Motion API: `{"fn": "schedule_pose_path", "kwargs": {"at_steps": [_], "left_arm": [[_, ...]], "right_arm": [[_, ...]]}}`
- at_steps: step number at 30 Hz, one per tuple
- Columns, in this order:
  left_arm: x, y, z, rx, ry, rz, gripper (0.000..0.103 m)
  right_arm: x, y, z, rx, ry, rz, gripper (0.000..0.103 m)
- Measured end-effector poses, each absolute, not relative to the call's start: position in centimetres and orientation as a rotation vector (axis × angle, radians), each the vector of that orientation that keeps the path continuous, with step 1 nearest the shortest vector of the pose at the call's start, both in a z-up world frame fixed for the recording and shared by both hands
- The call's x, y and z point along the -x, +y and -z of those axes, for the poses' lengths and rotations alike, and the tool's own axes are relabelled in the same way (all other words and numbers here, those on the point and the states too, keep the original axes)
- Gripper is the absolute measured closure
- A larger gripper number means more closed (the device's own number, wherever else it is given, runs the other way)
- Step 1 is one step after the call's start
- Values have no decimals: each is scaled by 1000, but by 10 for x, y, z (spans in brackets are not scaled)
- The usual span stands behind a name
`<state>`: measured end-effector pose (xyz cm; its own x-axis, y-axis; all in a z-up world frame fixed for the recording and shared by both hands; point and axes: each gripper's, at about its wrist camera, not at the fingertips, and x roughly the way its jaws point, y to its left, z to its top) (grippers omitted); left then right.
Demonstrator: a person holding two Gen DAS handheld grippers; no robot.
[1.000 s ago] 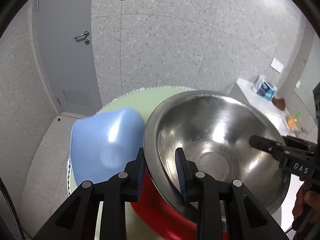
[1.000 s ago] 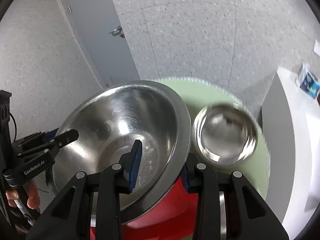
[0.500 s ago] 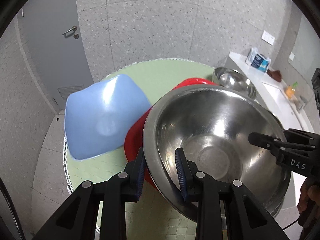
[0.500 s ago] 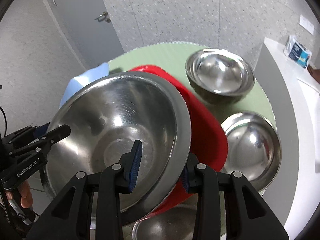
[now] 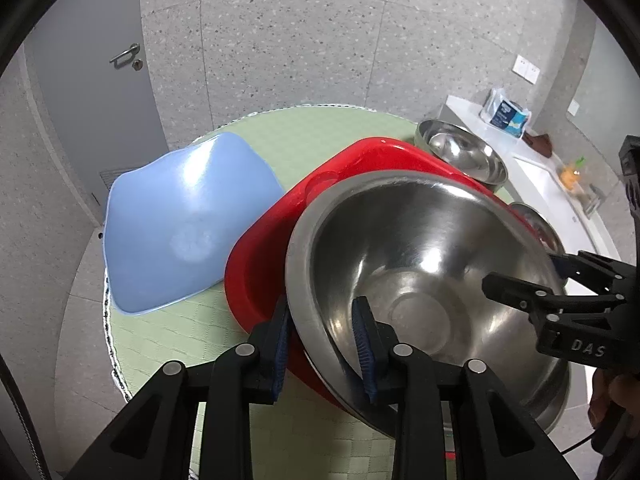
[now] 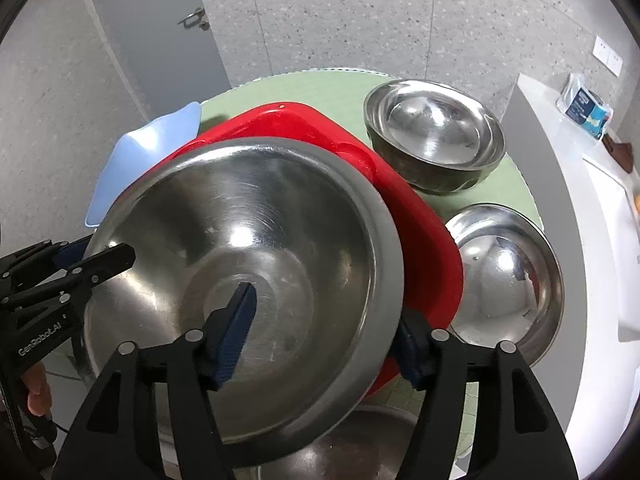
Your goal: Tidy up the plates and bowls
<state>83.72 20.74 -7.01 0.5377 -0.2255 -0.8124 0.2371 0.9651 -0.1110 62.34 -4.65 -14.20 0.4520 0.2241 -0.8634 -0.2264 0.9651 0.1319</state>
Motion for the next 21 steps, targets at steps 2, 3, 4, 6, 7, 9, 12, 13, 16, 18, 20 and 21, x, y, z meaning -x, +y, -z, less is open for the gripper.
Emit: {"fn": "schedule_pose_path", "kwargs": {"at_steps": [2,3,4,6,7,9,12,13,16,18,20,21], "left_arm": [[-837,209,69,-2,963,284,66],[-837,209,67,-2,954,286,54],[-835,209,65,-6,935,285,47],[-832,208,61,-14,903,274,28],[-830,208,59,-10,894,277,28],[-827,212,54,15,879,284,26],[-824,222,47,22,850,252,20],[-823,227,44,30,839,236,20],[-822,250,33,77,806,182,14],[-821,264,30,99,789,139,10],[-821,282,29,126,779,93,10],[-821,293,29,140,775,63,10]], "right_arm": [[-623,-50,138,-7,1066,-277,32],[-622,-52,134,-13,1057,-280,31],[-621,-54,130,-18,1051,-284,31],[-621,-58,121,-31,1034,-292,30],[-621,-59,116,-35,1026,-293,30],[-620,-60,105,-37,1000,-292,30],[-623,-58,82,-41,952,-303,28],[-625,-55,74,-39,933,-311,28],[-633,-40,51,-28,879,-339,23],[-642,-25,38,-22,853,-372,22],[-650,-8,31,-13,842,-406,20],[-655,0,29,-10,837,-422,17]]}}
